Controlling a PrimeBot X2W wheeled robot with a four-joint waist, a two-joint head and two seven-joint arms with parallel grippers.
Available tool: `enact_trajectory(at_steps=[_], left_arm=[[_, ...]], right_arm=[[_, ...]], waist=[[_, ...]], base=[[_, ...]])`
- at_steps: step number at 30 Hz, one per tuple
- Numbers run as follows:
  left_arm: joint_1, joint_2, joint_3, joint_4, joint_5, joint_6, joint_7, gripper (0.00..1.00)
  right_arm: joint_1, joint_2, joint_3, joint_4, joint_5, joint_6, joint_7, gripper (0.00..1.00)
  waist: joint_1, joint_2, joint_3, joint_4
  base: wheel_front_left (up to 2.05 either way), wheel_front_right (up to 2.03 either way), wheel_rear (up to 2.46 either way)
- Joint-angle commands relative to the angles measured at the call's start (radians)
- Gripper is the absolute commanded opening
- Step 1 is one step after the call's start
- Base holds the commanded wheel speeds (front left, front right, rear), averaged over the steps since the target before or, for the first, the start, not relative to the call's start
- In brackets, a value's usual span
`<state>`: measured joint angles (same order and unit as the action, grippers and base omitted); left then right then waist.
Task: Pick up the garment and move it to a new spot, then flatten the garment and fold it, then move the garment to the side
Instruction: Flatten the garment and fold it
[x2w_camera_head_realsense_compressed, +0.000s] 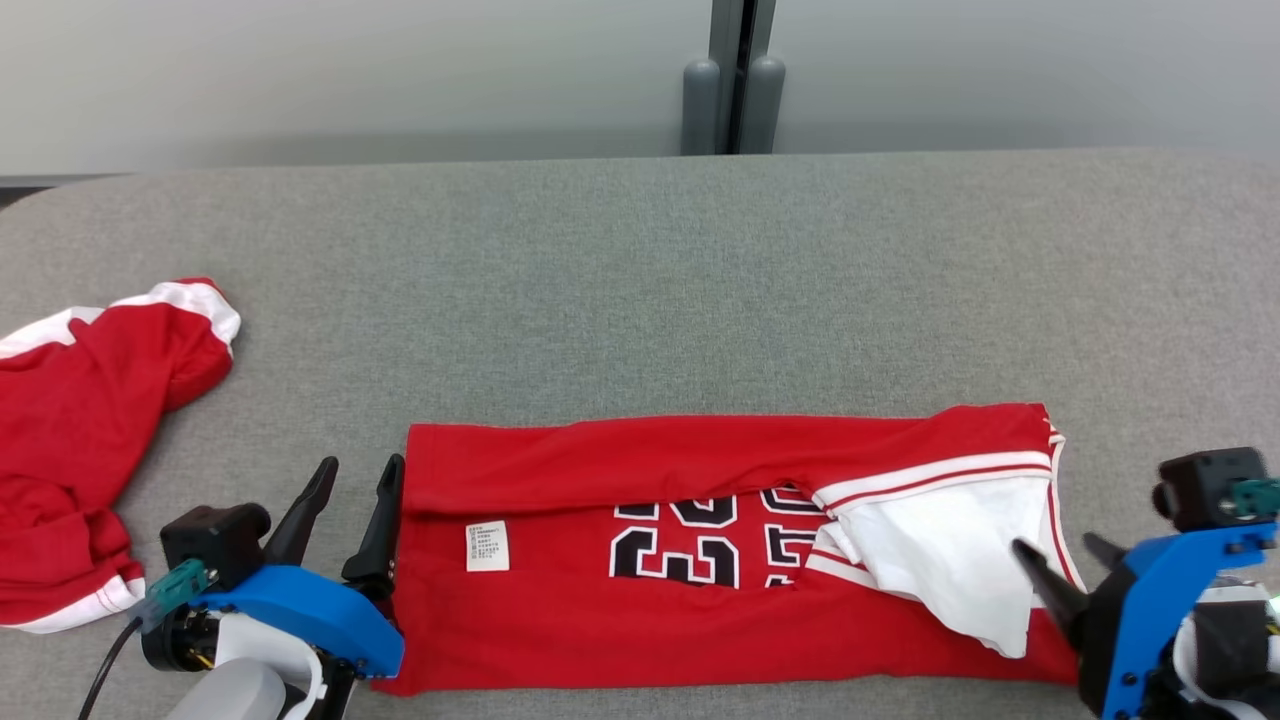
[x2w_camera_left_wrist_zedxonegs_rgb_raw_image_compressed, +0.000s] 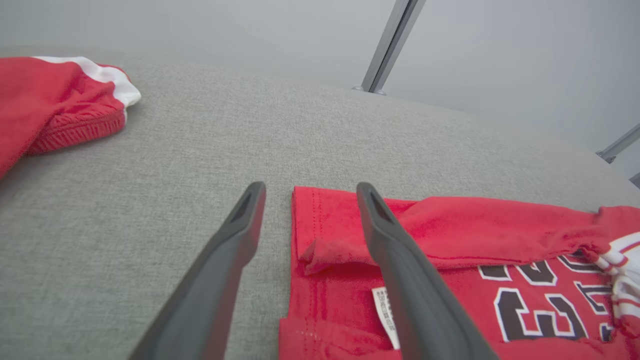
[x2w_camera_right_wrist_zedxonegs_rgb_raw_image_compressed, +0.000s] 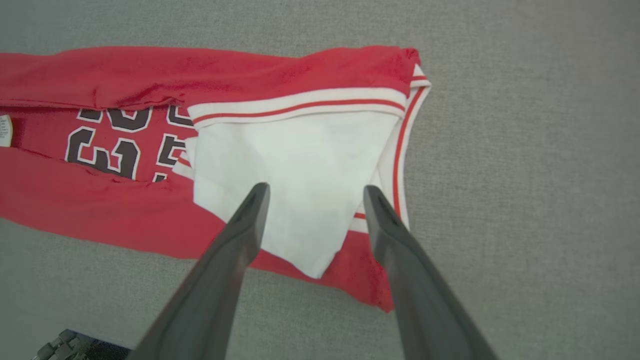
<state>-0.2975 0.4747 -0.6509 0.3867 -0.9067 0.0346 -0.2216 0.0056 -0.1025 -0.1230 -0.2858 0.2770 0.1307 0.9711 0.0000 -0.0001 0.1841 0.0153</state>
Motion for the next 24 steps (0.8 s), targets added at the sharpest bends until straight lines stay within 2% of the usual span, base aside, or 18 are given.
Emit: enact_trajectory(at_steps=[1,5,8,13,14,16,24], left_arm=[[0.029,-0.014,0.03,-0.019,-0.003,0.015,-0.024,1.0],[0.063,-0.051,0.104,-0.077,0.033,0.05,-0.043,1.0],[0.096,-0.088,0.188,-0.147,0.111,0.053,-0.044,1.0],[0.159,-0.147,0.292,-0.194,0.235,0.026,-0.044,1.0],[0.159,-0.147,0.292,-0.194,0.235,0.026,-0.044,1.0],[0.186,-0.168,0.312,-0.173,0.281,0.004,-0.044,1.0],[0.205,-0.207,0.35,-0.138,0.335,-0.036,-0.044,1.0]], right_arm=[[-0.011,0.016,-0.036,0.004,-0.024,0.0,-0.053,1.0],[-0.032,0.042,-0.107,0.052,-0.05,0.0,-0.167,1.0],[-0.044,0.05,-0.154,0.111,-0.052,0.0,-0.233,1.0],[-0.062,0.051,-0.198,0.25,-0.03,0.0,-0.303,1.0],[-0.062,0.051,-0.198,0.25,-0.03,0.0,-0.303,1.0],[-0.082,0.051,-0.209,0.341,-0.019,0.0,-0.334,1.0],[-0.161,0.051,-0.229,0.537,0.002,0.0,-0.387,1.0]], waist=[[0.0,0.0001,-0.016,0.003],[0.0,0.0001,-0.04,0.017],[0.0,0.0001,-0.05,0.033],[0.0,0.0001,-0.056,0.046],[0.0,0.0001,-0.056,0.046],[0.0,0.0001,-0.055,0.049],[0.0,0.0001,-0.037,0.057]], base=[[0.0,0.0,0.0],[0.0,0.0,0.0],[0.0,0.0,0.0],[0.0,0.0,0.0],[0.0,0.0,0.0],[0.0,0.0,0.0],[0.0,0.0,0.0]])
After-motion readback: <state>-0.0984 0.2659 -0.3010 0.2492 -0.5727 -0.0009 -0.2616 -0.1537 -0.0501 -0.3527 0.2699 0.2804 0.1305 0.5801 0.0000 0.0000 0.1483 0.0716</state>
